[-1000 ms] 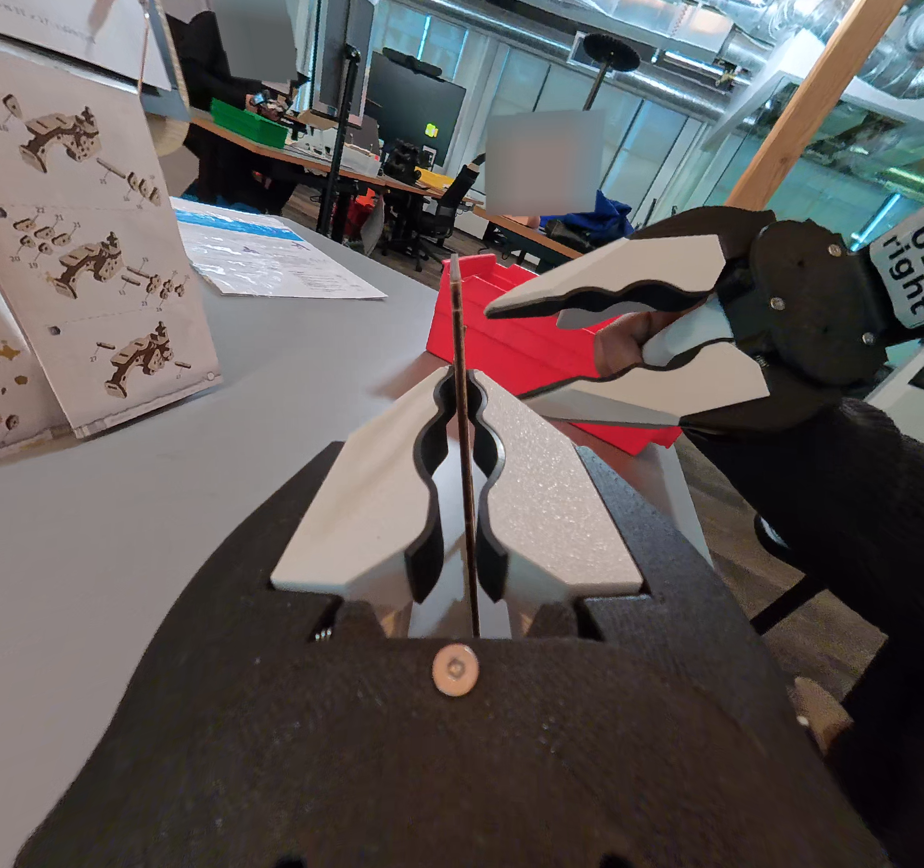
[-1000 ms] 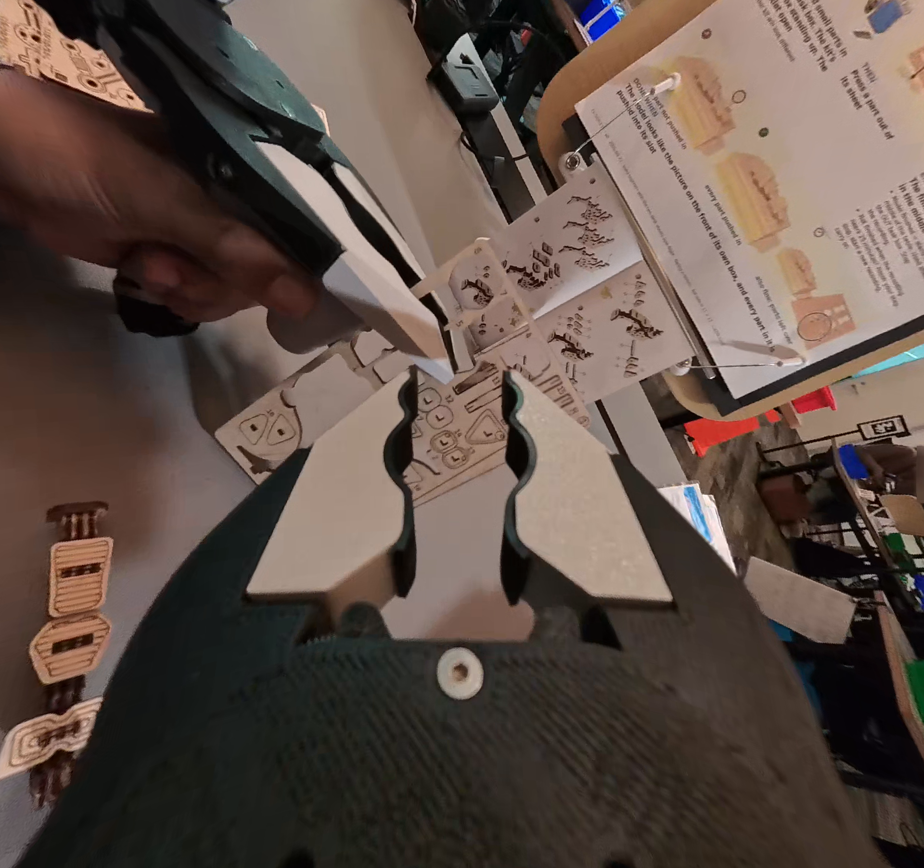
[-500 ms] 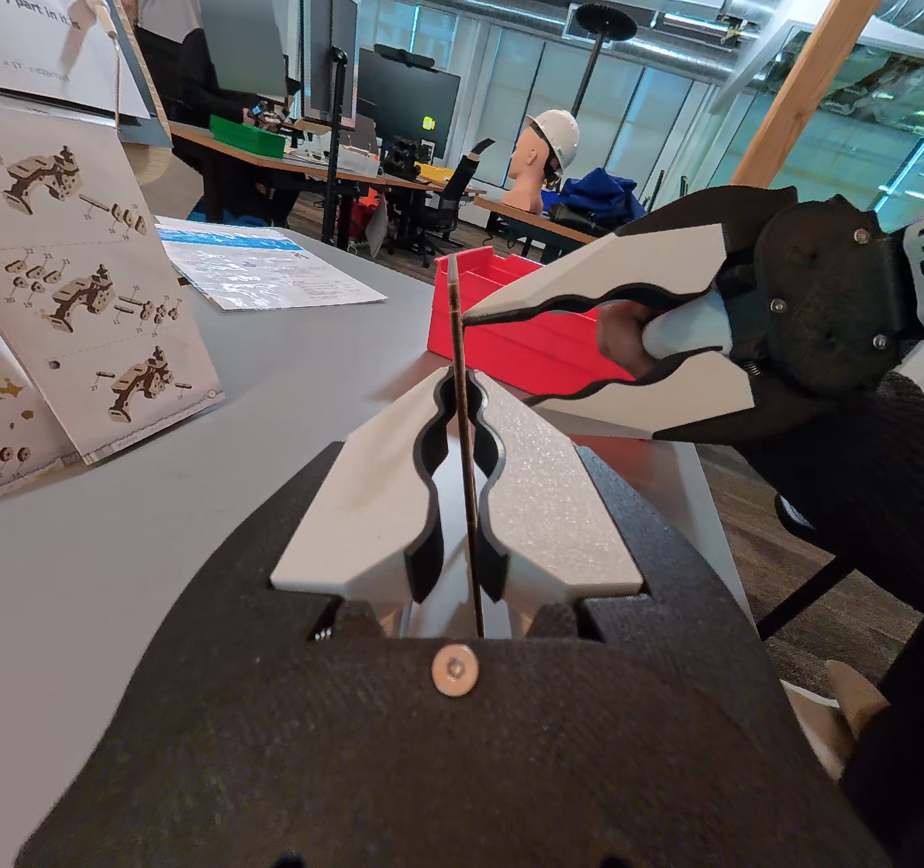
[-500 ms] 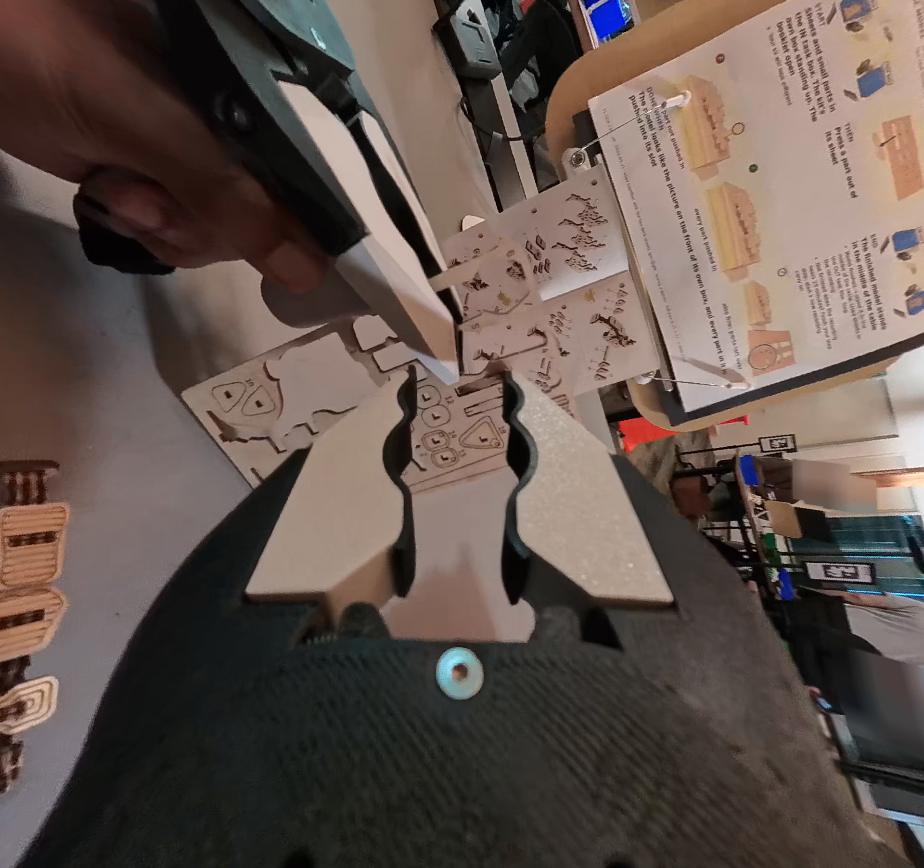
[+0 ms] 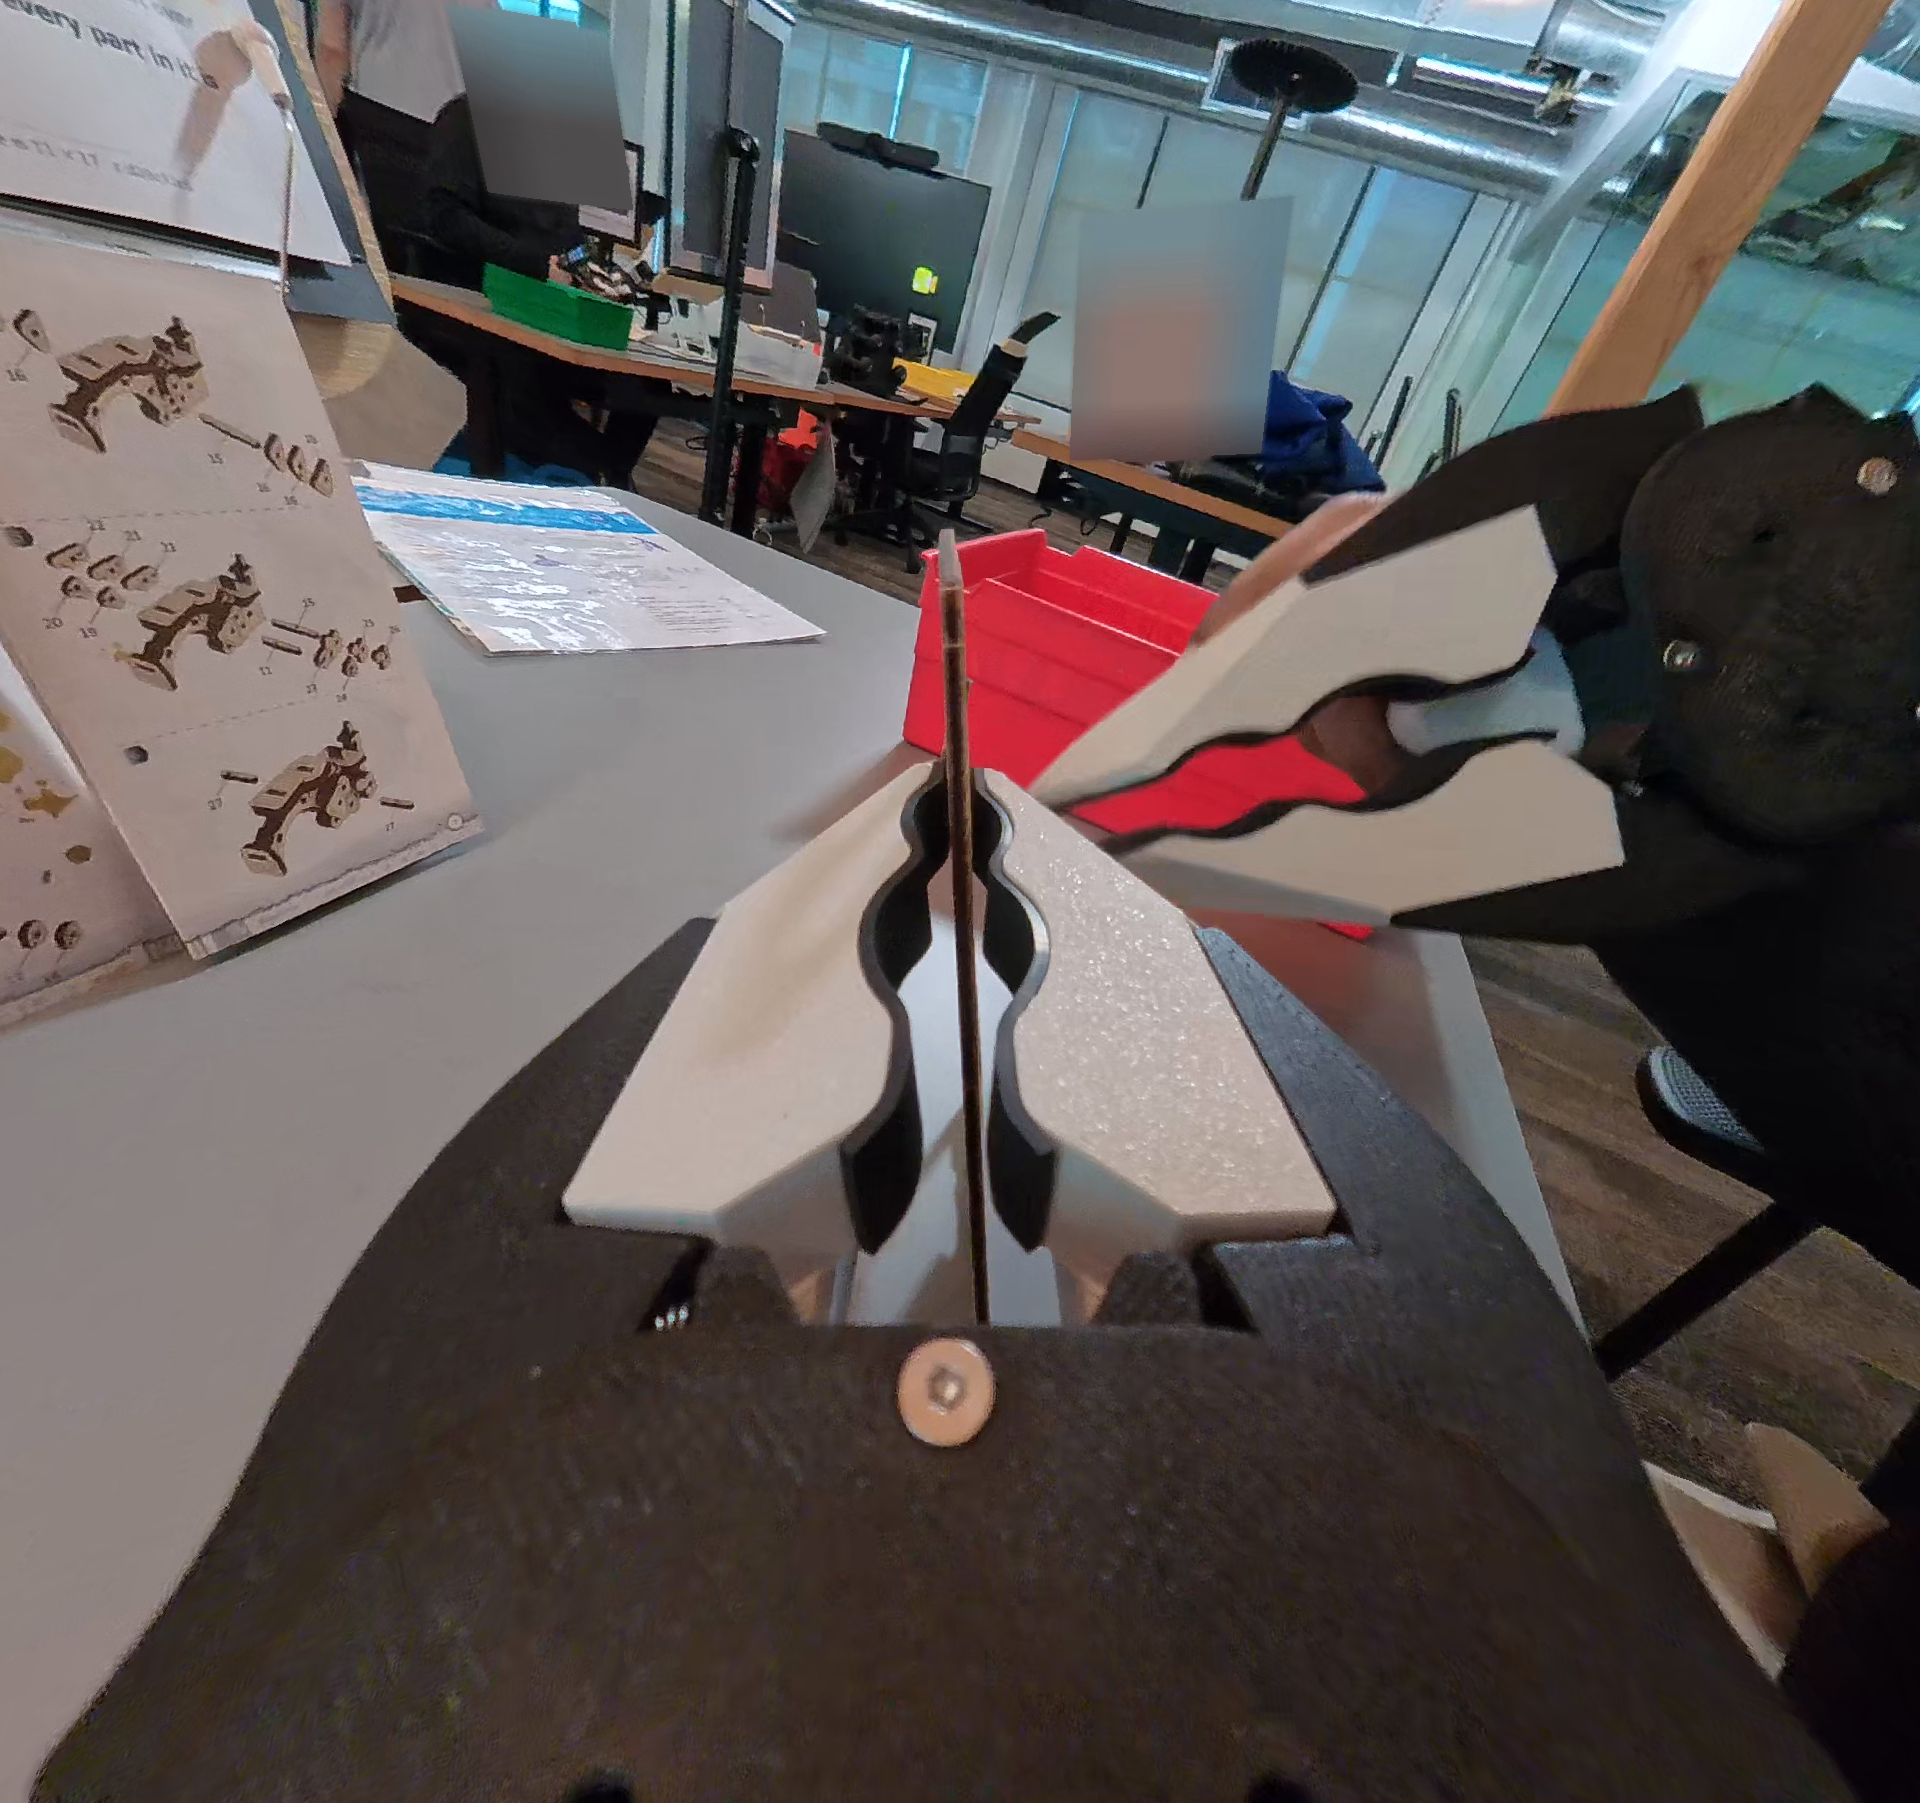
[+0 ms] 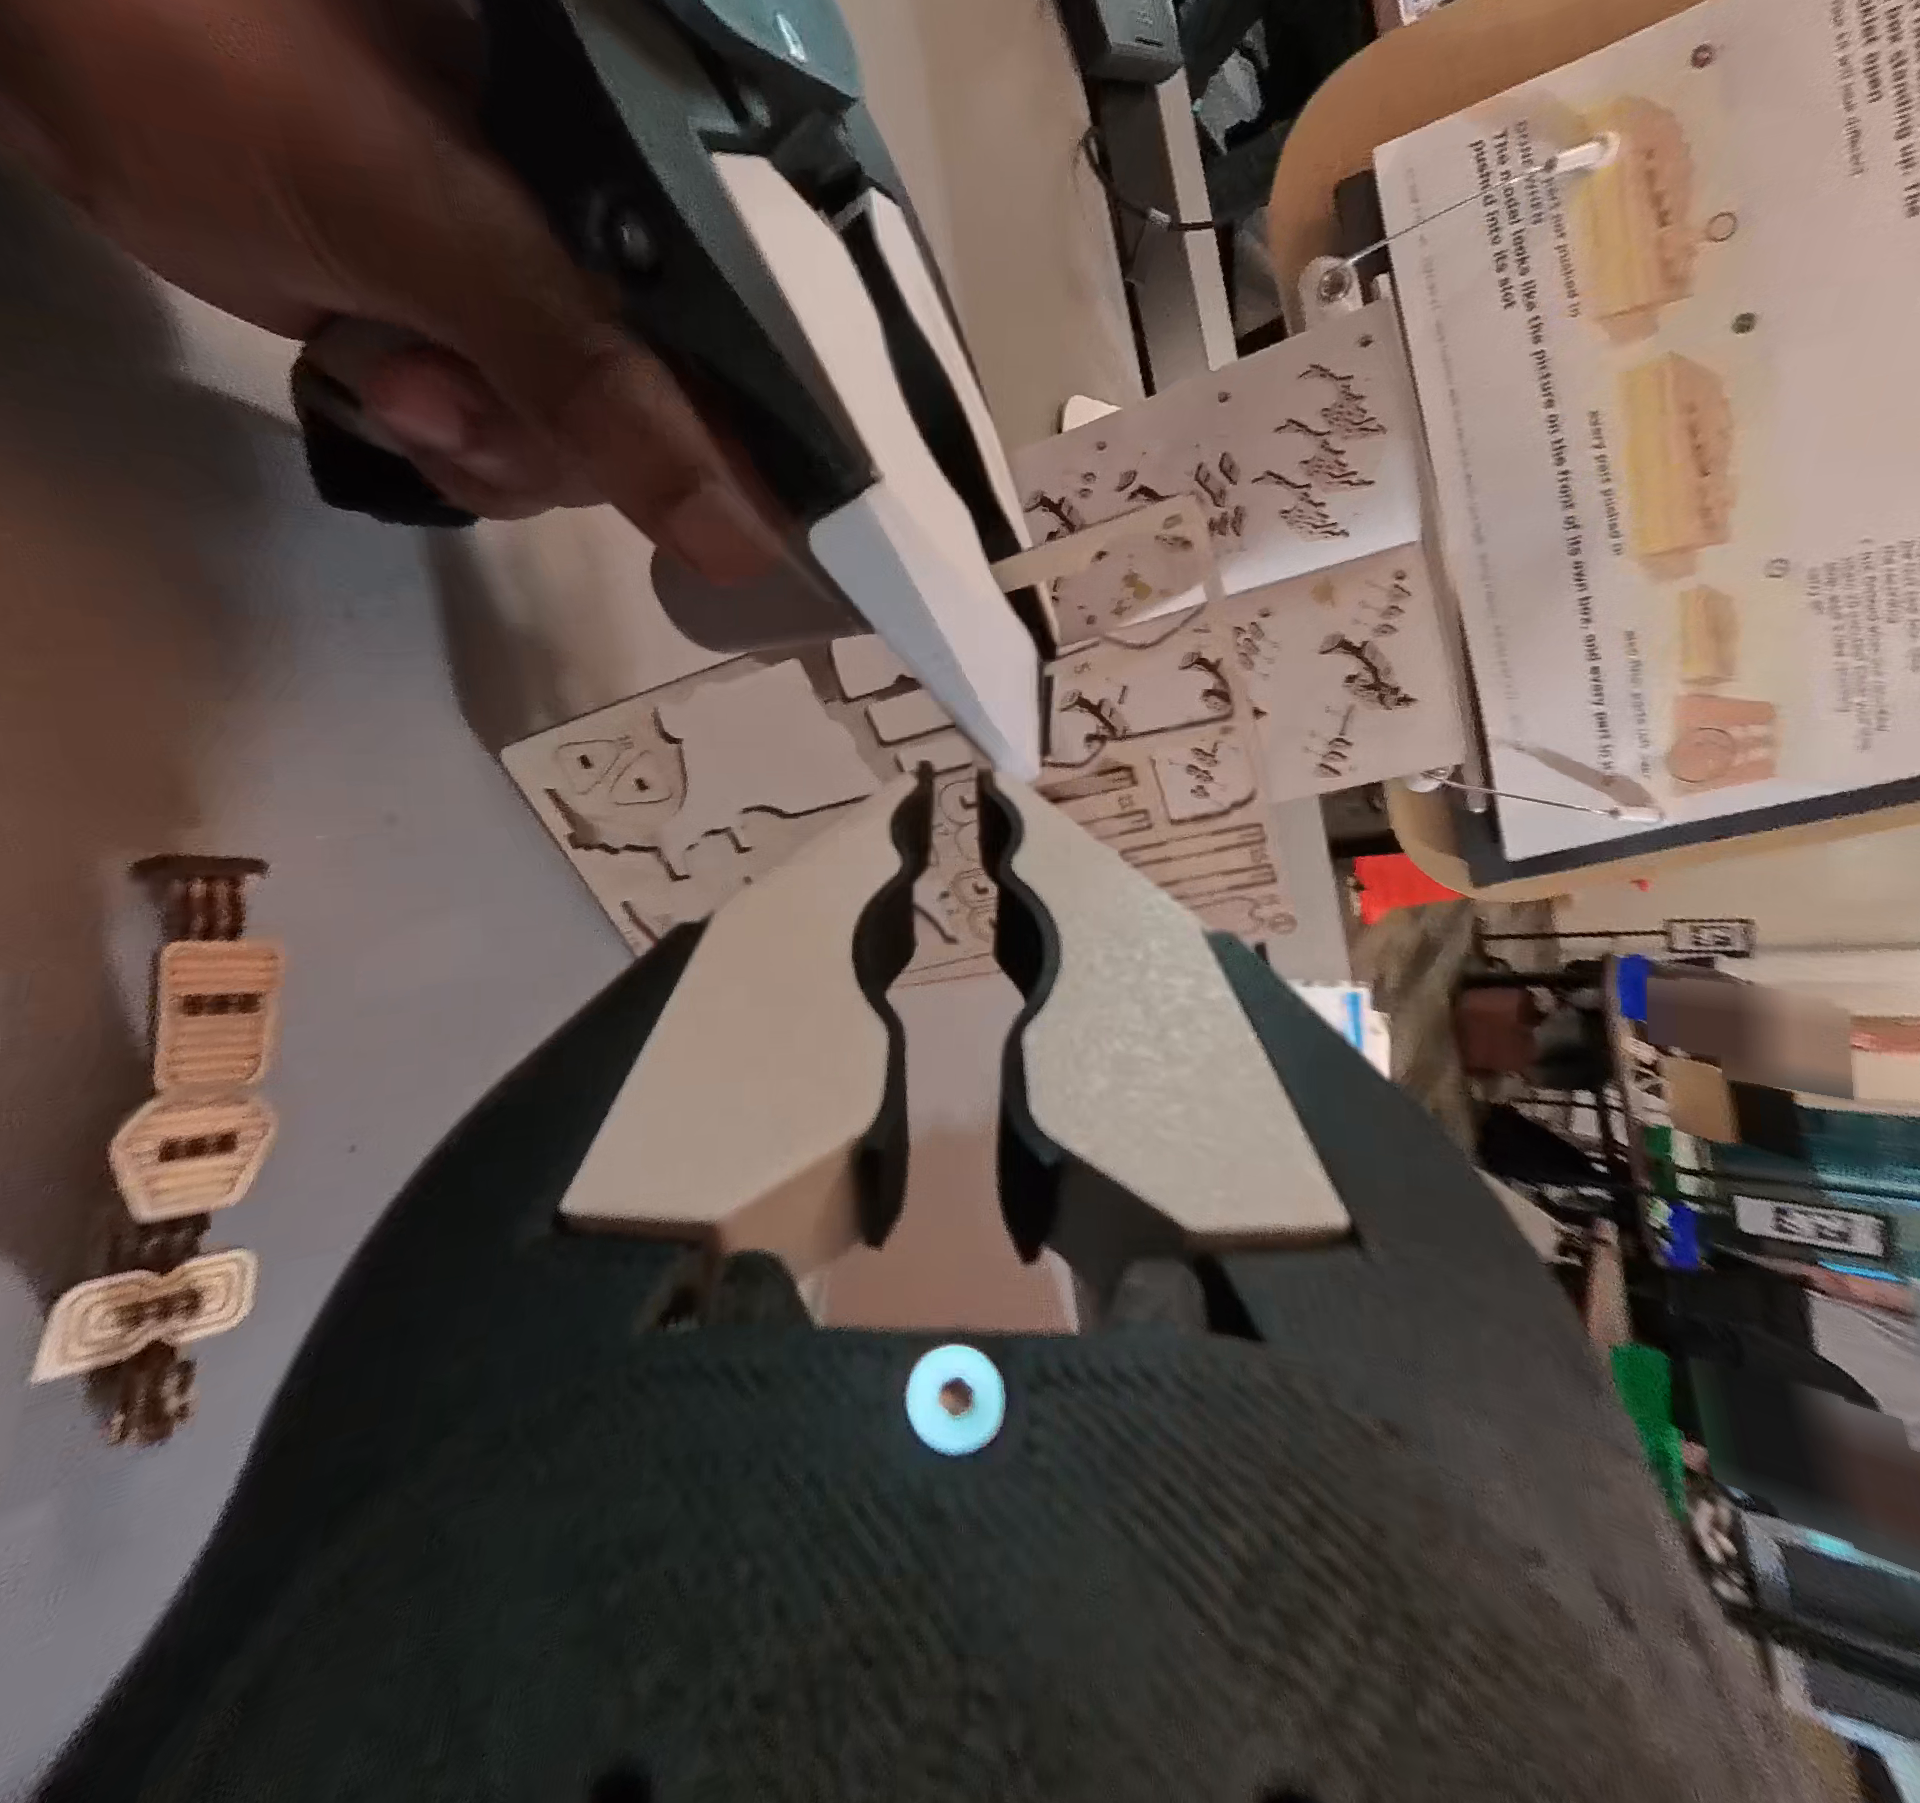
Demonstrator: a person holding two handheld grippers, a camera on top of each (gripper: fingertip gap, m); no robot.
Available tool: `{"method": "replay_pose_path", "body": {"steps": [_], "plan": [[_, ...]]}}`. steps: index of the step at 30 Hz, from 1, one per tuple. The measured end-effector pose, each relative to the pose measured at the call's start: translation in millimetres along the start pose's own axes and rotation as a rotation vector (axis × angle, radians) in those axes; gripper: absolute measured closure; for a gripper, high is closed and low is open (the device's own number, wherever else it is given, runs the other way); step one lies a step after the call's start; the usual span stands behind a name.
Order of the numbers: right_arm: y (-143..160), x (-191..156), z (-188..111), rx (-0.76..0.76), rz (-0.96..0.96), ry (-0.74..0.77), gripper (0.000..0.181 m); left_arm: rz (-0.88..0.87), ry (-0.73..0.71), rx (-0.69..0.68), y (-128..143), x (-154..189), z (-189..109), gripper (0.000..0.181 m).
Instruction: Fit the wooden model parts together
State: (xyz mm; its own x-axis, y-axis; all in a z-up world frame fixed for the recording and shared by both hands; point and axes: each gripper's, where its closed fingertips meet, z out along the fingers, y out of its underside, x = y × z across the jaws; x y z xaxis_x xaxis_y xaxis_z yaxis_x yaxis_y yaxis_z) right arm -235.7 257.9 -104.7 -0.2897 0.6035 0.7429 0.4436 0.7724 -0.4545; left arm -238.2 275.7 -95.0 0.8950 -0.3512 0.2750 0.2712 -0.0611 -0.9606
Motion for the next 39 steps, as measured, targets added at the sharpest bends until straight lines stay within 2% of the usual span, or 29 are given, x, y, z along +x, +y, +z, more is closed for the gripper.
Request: {"method": "replay_pose_path", "body": {"steps": [4, 8, 11, 17, 21, 25, 29, 39], "plan": [[0.0, 15.5, -2.7, -0.008, -0.051, 0.108, 0.17, 0.015, 0.007, -0.003, -1.2, -1.4, -1.8, 0.181], [-5.3, 33.0, -11.7, 0.087, 0.162, 0.109, 0.167, 0.006, 0.027, 0.007, -1.1, -0.1, -2.4, 0.181], [1.5, 52.5, -16.3, 0.161, 0.353, 0.132, 0.146, 0.021, 0.044, 0.003, -0.6, 1.7, -3.3, 0.181], [11.1, 53.4, -14.6, 0.264, 0.579, 0.018, 0.134, 0.044, 0.089, 0.006, 0.1, 7.5, -4.1, 0.181], [17.2, 49.1, -10.6, 0.265, 0.648, -0.041, 0.124, 0.027, 0.111, 0.008, 0.3, 8.1, -5.0, 0.181], [13.7, 43.6, -5.7, 0.274, 0.635, -0.043, 0.131, 0.013, 0.116, 0.007, 0.8, 9.3, -4.3, 0.181], [13.7, 42.6, -2.8, 0.27, 0.642, -0.031, 0.13, 0.005, 0.113, 0.005, 1.8, 9.2, -3.8, 0.181], [14.1, 42.3, -2.9, 0.323, 0.77, -0.098, 0.134, 0.013, 0.107, 0.004, 1.8, 9.2, -3.7, 0.181]]}}
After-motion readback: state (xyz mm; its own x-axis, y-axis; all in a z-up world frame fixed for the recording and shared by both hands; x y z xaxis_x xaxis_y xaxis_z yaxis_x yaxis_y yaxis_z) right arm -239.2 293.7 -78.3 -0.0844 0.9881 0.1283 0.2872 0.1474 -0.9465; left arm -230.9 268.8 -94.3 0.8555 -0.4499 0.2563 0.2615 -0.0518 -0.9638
